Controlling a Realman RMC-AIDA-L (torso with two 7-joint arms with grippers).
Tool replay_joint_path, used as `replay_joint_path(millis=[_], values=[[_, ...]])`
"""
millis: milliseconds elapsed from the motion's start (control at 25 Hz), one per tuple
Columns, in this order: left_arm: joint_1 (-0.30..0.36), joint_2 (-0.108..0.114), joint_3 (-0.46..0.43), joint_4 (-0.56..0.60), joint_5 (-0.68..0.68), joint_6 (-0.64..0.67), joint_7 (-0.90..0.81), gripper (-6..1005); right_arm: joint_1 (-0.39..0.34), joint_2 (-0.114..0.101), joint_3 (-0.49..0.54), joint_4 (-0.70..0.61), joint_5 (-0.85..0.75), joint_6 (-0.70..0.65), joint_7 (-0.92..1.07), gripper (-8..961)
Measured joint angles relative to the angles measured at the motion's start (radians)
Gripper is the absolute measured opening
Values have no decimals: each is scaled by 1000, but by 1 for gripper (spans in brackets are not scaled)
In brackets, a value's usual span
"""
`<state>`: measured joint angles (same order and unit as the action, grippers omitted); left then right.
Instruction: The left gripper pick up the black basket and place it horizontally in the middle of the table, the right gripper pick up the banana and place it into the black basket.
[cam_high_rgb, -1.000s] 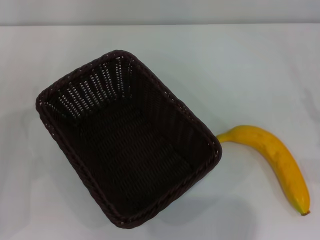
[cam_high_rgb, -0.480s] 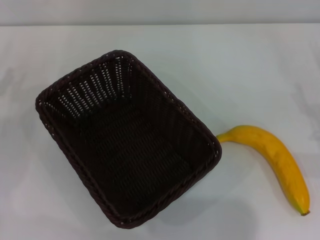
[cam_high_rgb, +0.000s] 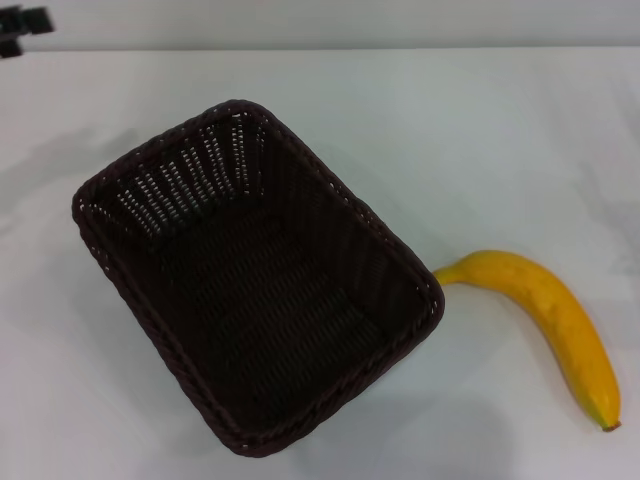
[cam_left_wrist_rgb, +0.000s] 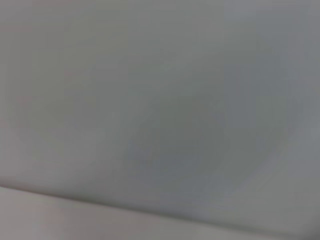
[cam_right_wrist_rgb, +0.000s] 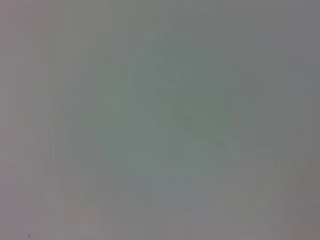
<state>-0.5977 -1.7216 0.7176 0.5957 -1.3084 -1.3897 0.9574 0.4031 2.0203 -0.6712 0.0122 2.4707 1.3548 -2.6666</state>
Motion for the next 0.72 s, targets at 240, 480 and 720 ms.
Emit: replay_joint_path(millis=[240,480,720], values=[[-172,37,3,7,315,-127,-68,845,0,2,-2,2,-1,4,2,873],[-302,11,4,7,552,-134,-74,841,1,3,-3,10,-3,11,2,873],[-362,-59,35,-1,684,-110,-52,837,0,5,-14,14,-4,13,2,872]])
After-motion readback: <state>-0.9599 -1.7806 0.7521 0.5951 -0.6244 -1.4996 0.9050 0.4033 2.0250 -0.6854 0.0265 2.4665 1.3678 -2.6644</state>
